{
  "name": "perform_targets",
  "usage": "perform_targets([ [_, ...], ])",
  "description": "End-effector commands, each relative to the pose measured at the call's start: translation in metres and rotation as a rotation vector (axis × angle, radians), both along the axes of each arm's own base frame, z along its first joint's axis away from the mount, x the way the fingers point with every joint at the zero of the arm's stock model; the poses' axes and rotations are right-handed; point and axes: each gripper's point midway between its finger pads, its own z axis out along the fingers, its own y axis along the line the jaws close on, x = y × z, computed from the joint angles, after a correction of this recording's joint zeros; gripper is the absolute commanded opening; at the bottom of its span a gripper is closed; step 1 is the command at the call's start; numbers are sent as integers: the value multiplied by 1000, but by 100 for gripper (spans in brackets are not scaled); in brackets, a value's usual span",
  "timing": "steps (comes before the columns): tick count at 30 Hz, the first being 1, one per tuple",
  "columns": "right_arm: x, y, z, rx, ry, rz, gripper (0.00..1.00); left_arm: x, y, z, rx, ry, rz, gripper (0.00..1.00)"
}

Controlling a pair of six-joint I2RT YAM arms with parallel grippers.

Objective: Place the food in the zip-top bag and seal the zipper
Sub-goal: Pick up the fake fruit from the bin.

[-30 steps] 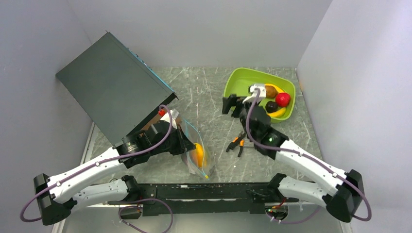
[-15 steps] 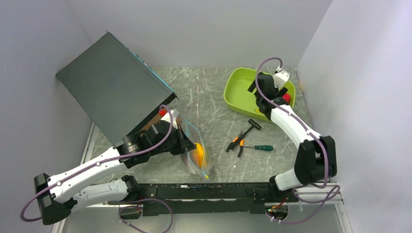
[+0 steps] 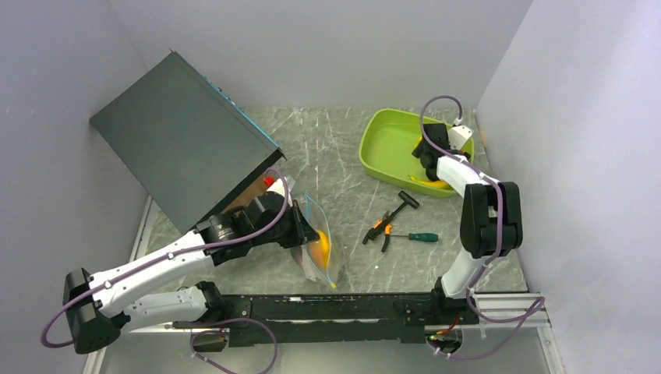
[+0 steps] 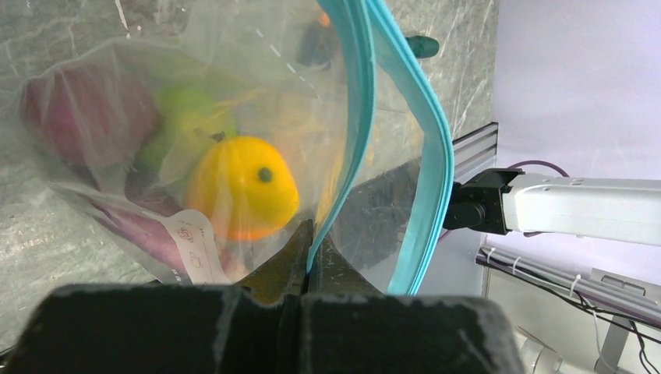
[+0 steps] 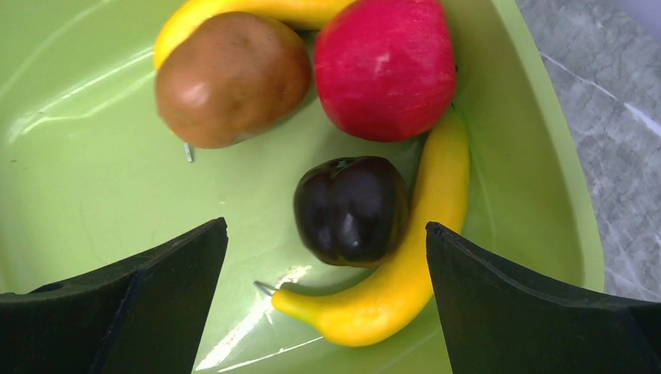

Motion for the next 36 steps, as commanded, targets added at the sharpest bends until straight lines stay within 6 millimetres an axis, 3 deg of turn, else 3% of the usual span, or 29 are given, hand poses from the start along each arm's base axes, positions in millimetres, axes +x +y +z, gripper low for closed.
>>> perform_targets([
  [1, 12, -11, -11, 53, -6, -28, 99, 1, -8, 9, -30, -4, -7, 0],
  [5, 15, -20, -26, 56, 35, -41, 98, 2, -9, 11, -30, -1, -1, 0],
  [14, 23, -16, -38, 74, 42, -24, 88, 4, -13, 3, -24, 14, 9, 0],
  [21, 32, -3, -49, 144, 65, 7, 66, 5, -19, -2, -29, 16, 22, 0],
  [26, 31, -1, -33, 134, 22, 4, 44, 4, -21, -6, -20, 25, 14, 0],
  [28, 27, -2, -25, 121, 3, -12, 31, 3, -21, -6, -24, 24, 10, 0],
  [33, 22, 5, 5, 107, -64, -4, 8, 2, -20, -6, -24, 16, 7, 0],
  [36, 20, 15, 30, 95, -115, 19, 2, 1, -21, -6, -26, 13, -3, 0],
])
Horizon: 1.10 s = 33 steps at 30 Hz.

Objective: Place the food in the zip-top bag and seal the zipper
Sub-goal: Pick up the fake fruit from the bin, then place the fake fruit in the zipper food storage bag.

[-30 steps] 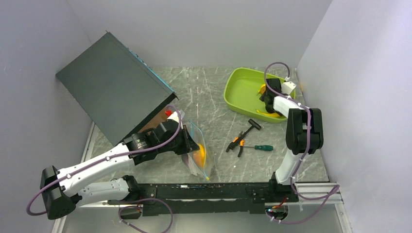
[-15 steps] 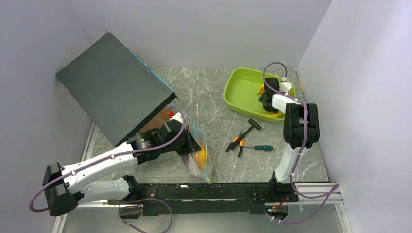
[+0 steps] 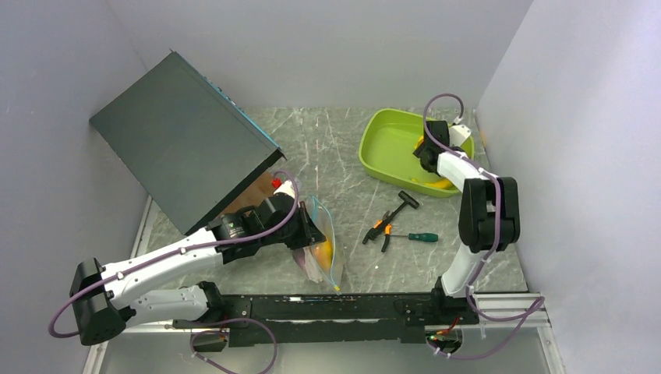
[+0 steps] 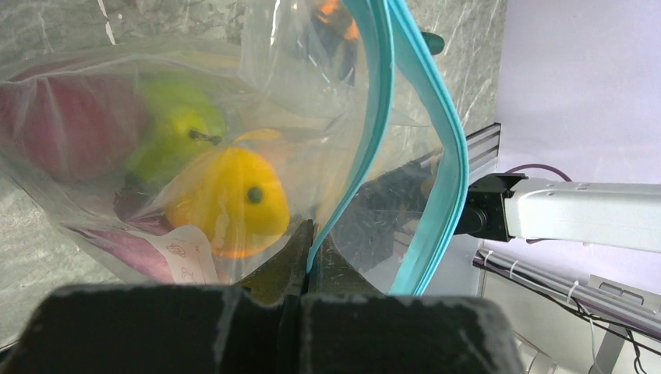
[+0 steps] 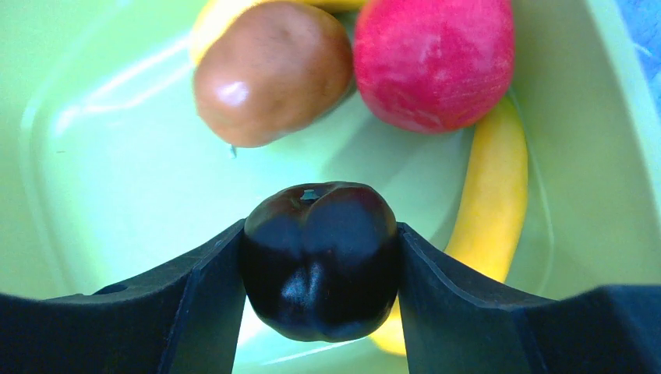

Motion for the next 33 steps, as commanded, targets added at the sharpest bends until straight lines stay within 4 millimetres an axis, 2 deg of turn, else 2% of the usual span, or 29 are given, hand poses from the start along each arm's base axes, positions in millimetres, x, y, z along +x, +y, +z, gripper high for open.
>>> perform_targets([
  [1, 4, 10, 64, -27, -161, -2, 1, 1, -5, 7, -35, -27, -5, 0],
  [4, 4, 30, 92, -5, -232, 62, 0, 1, -6, 5, -39, -29, -9, 0],
  [8, -2, 68, 130, 38, -323, 176, 0, 2, -6, 5, -41, -38, -10, 0],
  [14, -33, 157, 165, 119, -430, 448, 0, 3, -5, 8, -49, -53, -4, 0],
  [18, -66, 211, 178, 119, -451, 619, 0, 3, -4, 10, -61, -63, -4, 0],
  [23, -114, 261, 182, 194, -455, 844, 0, 6, -3, 13, -58, -76, 5, 0],
  [27, -157, 282, 198, 274, -553, 1010, 0, 7, -4, 16, -63, -84, 6, 0],
  [28, -180, 291, 208, 327, -614, 1116, 0, 7, -5, 16, -74, -83, 8, 0],
  [33, -230, 297, 241, 396, -769, 1318, 0, 6, -6, 13, -76, -77, 7, 0],
])
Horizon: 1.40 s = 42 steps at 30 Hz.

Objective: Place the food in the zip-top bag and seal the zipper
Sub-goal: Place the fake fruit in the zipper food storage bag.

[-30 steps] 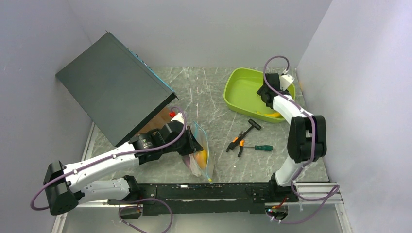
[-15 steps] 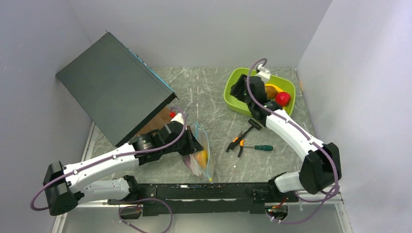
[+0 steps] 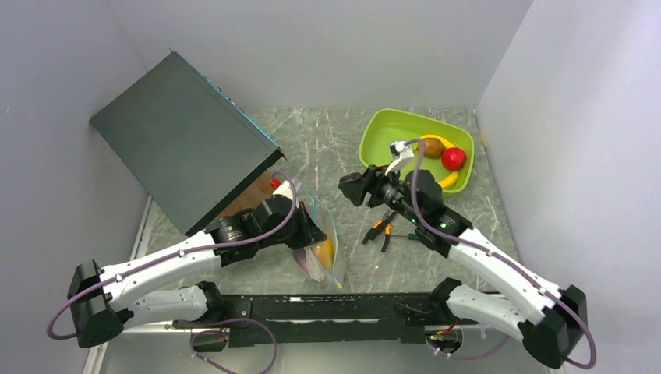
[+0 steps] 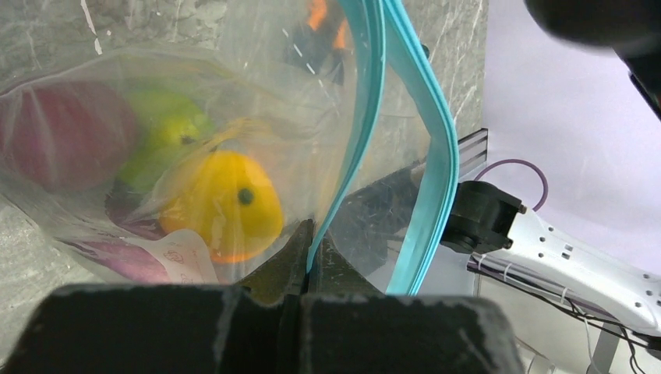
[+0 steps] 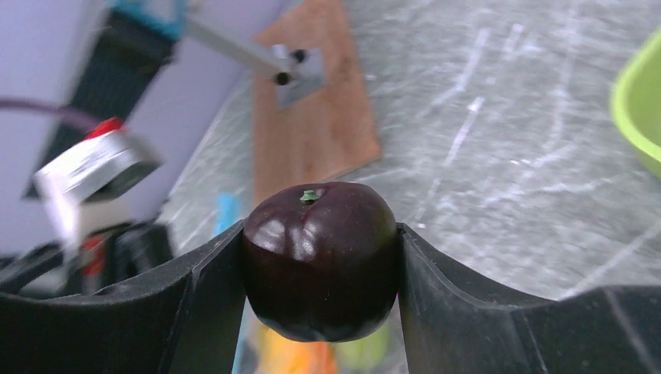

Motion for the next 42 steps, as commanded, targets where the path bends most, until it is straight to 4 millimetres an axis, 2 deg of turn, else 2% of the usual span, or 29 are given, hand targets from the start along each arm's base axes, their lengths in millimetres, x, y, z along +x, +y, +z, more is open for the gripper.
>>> perform_targets([
  [1, -51, 21, 65, 159, -236, 282, 0, 3, -5, 12, -46, -41, 4, 0],
  [4, -85, 34, 76, 200, -289, 463, 0, 3, -5, 12, -47, -43, 6, 0],
  [9, -129, 57, 71, 200, -294, 654, 8, 5, -5, 14, -47, -47, 12, 0],
  [14, -145, 67, 54, 162, -340, 663, 19, 7, -9, 22, -46, -56, 4, 0],
  [19, -136, 74, 28, 85, -331, 605, 24, 7, -11, 29, -63, -64, -5, 0],
  [24, -124, 69, 12, 48, -362, 540, 34, 6, -7, 28, -69, -64, 11, 0],
  [28, -121, 73, -3, 25, -325, 535, 37, 5, -7, 31, -79, -67, 4, 0],
  [36, -91, 48, -29, -76, -269, 319, 40, 5, -4, 34, -84, -73, 10, 0],
  [42, -91, 41, -31, -117, -267, 307, 54, 5, -4, 32, -79, -73, 10, 0],
])
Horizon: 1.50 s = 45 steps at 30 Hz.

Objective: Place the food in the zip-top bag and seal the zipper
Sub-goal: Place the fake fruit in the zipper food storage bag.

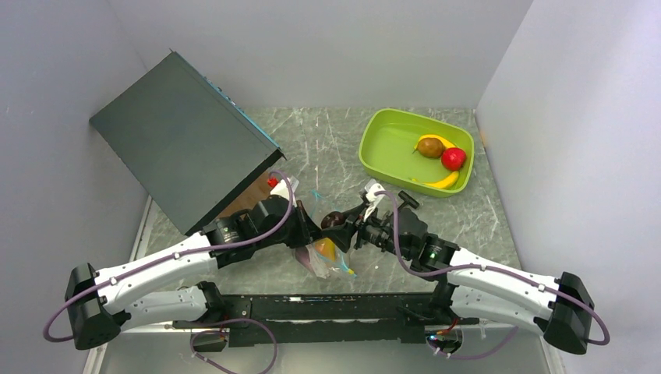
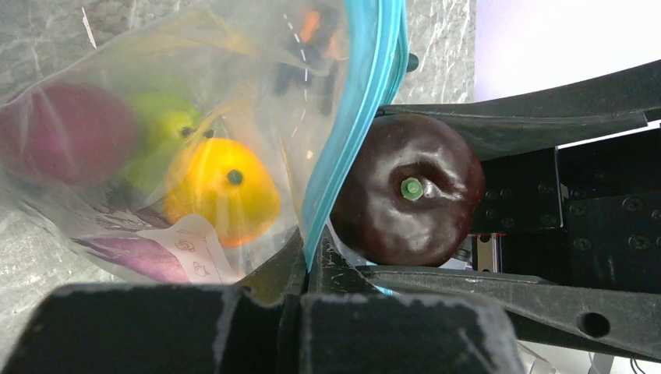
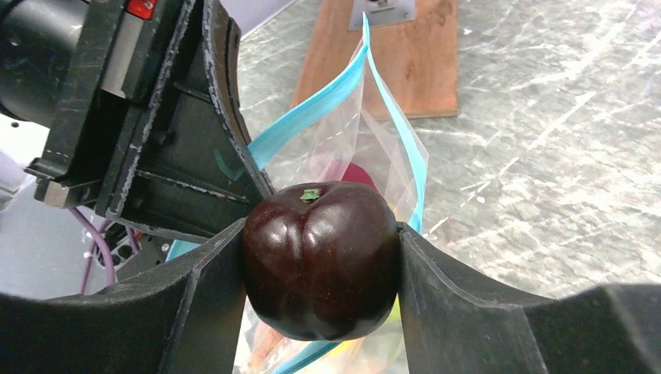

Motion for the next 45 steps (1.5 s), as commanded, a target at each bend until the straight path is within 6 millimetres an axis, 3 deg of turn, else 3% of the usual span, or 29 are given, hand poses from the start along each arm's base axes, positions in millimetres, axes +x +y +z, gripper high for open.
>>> perform_targets([
  [1, 7, -9, 10, -16, -31, -60, 57, 2, -6, 21, -61, -36, -5, 0],
  [5, 2, -5, 20, -3, -34, -30, 66, 2, -5, 16, -53, -26, 3, 0],
  [10, -14, 6, 38, 23, -8, 65, 68, 3, -5, 13, -38, -21, 3, 0],
  [16, -35, 6, 79, 150, -31, 155, 50, 2, -5, 10, -32, -18, 1, 0],
  [19, -59, 14, 90, 213, -22, 292, 45, 1, -6, 18, -52, -35, -13, 0],
  [23, -79, 31, 68, 153, 8, 457, 31, 0, -5, 25, -55, -59, -29, 0],
  [29, -55, 32, 23, 11, 23, 351, 20, -6, -3, 28, -86, -99, -65, 0],
  [33, -43, 23, -2, -43, 48, 266, 20, -7, 5, 31, -87, -115, -53, 0],
  [38, -15, 0, -29, -195, 102, 53, 20, -6, 13, 30, -75, -113, -23, 0],
  [45, 21, -43, -25, -392, 65, -274, 17, -3, 17, 19, -26, -88, 1, 0],
])
